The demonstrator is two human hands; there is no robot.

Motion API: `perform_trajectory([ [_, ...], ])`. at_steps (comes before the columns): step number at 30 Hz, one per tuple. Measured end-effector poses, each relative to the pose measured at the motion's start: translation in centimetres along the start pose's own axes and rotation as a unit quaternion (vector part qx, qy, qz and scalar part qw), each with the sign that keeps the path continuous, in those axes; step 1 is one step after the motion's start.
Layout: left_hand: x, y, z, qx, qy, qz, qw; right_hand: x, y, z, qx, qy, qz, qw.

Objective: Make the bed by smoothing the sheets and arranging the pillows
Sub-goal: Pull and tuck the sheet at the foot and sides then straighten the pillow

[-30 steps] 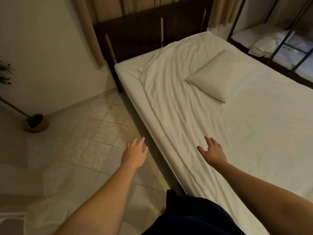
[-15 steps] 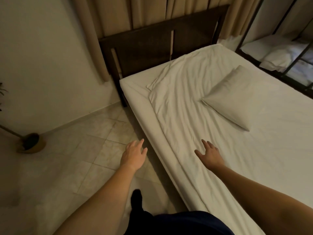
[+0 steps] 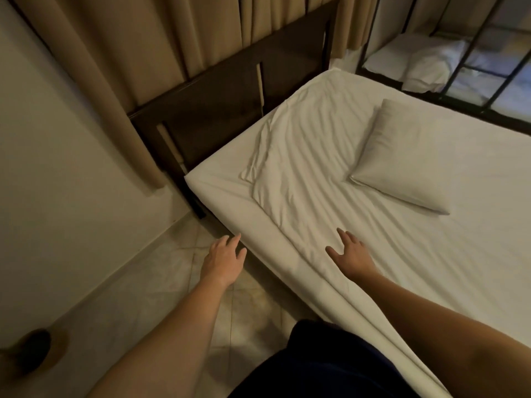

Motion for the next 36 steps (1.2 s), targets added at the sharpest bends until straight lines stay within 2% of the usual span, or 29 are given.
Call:
perform_trajectory([
  [8,2.9,-12.9,3.6,0.025,-0.019,-0.050,0.998,5.5,-9.2,-1.4,-0.012,-0.020,-0.040,0.999],
  [14,5.8,-21.9,7.6,0.045,-0.044,-0.047,0.997,9.7,-16.6,-2.5,0.023,-0.023,-0.064,0.997],
  [19,7.3,-30.0,10.4,0.047,-0.049,-0.038,0.997,14.8,-22.2,-2.4,0.022,-0.032,-0.067,0.997],
  [26,6.8,-39.9,10.2,0.119,-0.043,-0.093,0.988,18.7,-28.2,-3.9,0.017,-0.049,-0.118,0.992],
  [30,8.3,-45.9,9.3,0.178,-0.086,-0.144,0.970,20.1,-29.6,-7.5,0.008,-0.070,-0.172,0.983],
  [36,10.8,-56.8,10.6,0.221,-0.129,-0.243,0.936,24.6,-32.3,-11.8,-0.027,-0.116,-0.277,0.954],
])
Point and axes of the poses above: each hand's wrist, its own y-axis away from the middle knuckle, its own z-axis out of the back of the hand, x = y × z, the point moved 5 cm from there along -y, towards the middle knuckle, and after that the axes turned 6 degrees about -z, right-handed, at the moved point
